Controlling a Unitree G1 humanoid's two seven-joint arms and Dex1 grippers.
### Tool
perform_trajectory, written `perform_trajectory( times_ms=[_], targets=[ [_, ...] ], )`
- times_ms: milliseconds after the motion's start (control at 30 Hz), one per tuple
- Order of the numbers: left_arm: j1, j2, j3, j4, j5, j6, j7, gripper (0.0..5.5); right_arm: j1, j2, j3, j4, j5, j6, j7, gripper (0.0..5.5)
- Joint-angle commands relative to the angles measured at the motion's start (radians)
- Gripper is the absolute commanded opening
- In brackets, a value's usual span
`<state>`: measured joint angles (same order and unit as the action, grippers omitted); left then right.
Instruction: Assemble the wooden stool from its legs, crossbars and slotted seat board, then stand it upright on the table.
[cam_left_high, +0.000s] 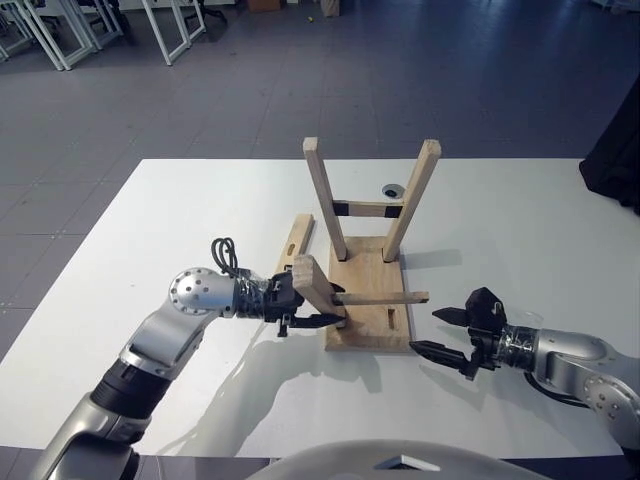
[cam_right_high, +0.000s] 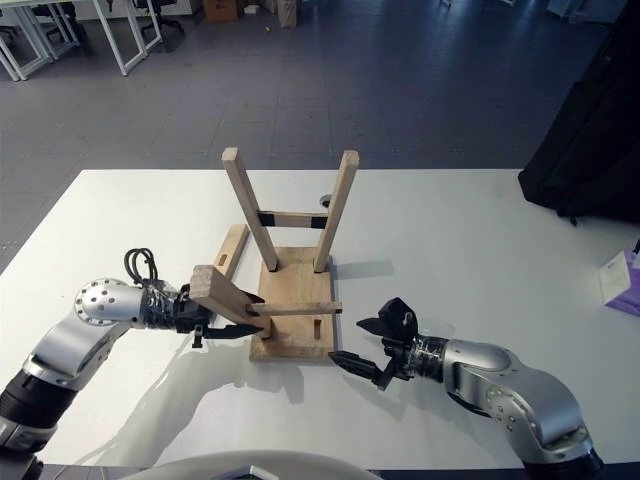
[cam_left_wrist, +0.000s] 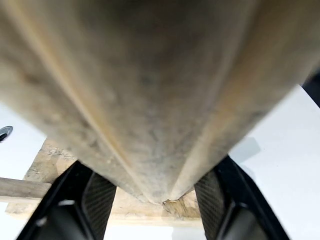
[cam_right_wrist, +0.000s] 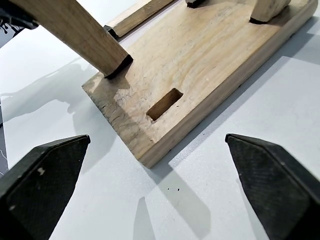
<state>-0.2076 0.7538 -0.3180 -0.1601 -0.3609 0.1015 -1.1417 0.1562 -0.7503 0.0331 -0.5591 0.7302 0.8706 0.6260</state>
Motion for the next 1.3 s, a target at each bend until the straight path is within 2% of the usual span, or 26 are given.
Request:
perform_trajectory(
  times_ms=[33,133,333,367,400,433,533,667,767,833,900,967,1033,1133,1200,1300],
  targets=[
    [-0.006,0.072,-0.021,0.049,0.089,0.136,-0.013,2.04,-0.012,0.017,0.011,-0.015,-0.017,0.01,-0.019,5.0],
    [-0.022,0.056,-0.01,0.041,0.085,0.126,-0.008,2.04,-0.012,0.024,0.012,-0.016,-0.021,0.01,-0.026,5.0],
    [-0.035,0.004,0.016,0.11,0.09,-0.028,-0.004,2.04,-0.019,0.031,0.013,-0.01,-0.035,0.01,-0.023,5.0],
    [-0.037,0.001,0.018,0.12,0.098,-0.052,0.0,2.4,-0.021,0.03,0.013,-0.009,-0.036,0.01,-0.021,5.0],
    [-0.041,-0.002,0.02,0.129,0.106,-0.071,0.005,2.41,-0.023,0.029,0.014,-0.007,-0.037,0.01,-0.019,5.0],
    [-0.043,-0.008,0.025,0.136,0.116,-0.083,0.004,2.7,-0.026,0.028,0.014,-0.004,-0.038,0.01,-0.017,5.0],
    [-0.041,-0.01,0.04,0.141,0.127,-0.098,-0.011,3.1,-0.032,0.025,0.015,-0.002,-0.041,0.011,-0.013,5.0],
    [-0.017,0.081,0.069,0.15,0.15,-0.09,-0.066,3.68,-0.03,0.027,0.015,-0.002,-0.047,0.01,-0.015,5.0],
    [0.032,0.152,0.144,0.142,0.128,-0.047,-0.07,4.12,-0.019,0.029,0.007,-0.006,-0.048,0.007,-0.02,5.0],
    [0.081,0.149,0.26,0.077,0.054,0.069,0.019,4.15,-0.008,0.032,0.0,-0.011,-0.049,0.005,-0.026,5.0],
    [0.122,0.031,0.407,-0.049,-0.023,0.259,0.276,4.15,0.01,0.04,-0.006,-0.02,-0.052,0.001,-0.037,5.0],
    [0.16,-0.105,0.494,-0.183,-0.099,0.431,0.512,4.15,0.021,0.048,-0.006,-0.028,-0.054,0.001,-0.049,5.0],
    [0.233,-0.236,0.484,-0.318,-0.082,0.555,0.718,4.15,0.024,0.067,-0.012,-0.026,-0.059,0.016,-0.089,5.0],
    [0.302,-0.389,0.429,-0.416,-0.023,0.611,0.928,4.15,-0.003,0.091,-0.02,-0.024,-0.055,0.036,-0.13,5.0],
    [0.325,-0.438,0.371,-0.426,0.02,0.629,0.994,4.15,-0.03,0.105,-0.012,-0.029,-0.049,0.052,-0.139,5.0],
    [0.335,-0.43,0.299,-0.375,0.087,0.629,1.005,4.15,-0.037,0.11,-0.001,-0.033,-0.053,0.064,-0.133,5.0]
  ],
)
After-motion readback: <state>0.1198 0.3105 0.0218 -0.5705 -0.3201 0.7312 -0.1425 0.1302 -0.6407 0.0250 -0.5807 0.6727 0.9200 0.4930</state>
